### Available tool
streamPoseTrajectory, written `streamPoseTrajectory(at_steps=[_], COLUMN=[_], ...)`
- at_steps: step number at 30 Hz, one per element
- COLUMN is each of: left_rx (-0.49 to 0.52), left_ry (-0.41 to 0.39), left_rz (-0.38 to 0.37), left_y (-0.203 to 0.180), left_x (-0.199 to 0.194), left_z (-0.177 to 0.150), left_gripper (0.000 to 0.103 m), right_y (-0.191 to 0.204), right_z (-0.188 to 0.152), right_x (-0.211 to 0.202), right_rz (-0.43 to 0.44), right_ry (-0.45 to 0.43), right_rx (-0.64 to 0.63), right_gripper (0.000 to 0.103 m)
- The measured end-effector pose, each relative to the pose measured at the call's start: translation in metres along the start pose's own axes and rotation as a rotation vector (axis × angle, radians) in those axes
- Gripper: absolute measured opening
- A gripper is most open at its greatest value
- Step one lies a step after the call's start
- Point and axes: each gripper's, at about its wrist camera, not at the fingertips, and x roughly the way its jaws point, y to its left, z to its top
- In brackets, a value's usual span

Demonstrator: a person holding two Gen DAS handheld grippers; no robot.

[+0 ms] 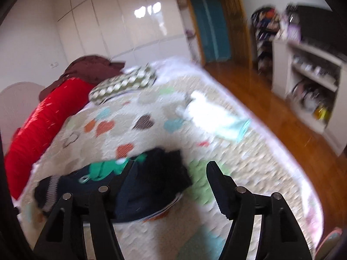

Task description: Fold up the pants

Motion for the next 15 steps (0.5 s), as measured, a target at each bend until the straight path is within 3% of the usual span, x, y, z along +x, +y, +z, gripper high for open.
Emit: streamPoseTrajectory(at_steps=[3, 8, 11, 15], left_rx=[-0.054, -0.156, -0.178, -0.175], left_ry=[0.028, 0.134, 0.18, 0.221], left_rz=[-0.021, -0.149, -0.204, -0.218], left_y=[0.013, 0.02, 0.011, -0.004], left_x=[0.009, 0.035, 0.05, 0.071], left_z=[0.008, 0.015, 0.017, 0.02], left_gripper=[0.065, 0.065, 0.065, 0.065], right_y=[0.001, 0.013, 0.028, 0.037], right_z=[-0.008, -0.028, -0.039, -0.051], right_x=[0.015, 0.04, 0.053, 0.065], right_rz=[0.121, 0.305, 0.315, 0.32], right_ry=[0.104, 0.211, 0.247, 0.274], right_rx=[0.036, 0.084, 0.062, 0.072], right_gripper=[0.064, 0.06, 0.06, 0.06])
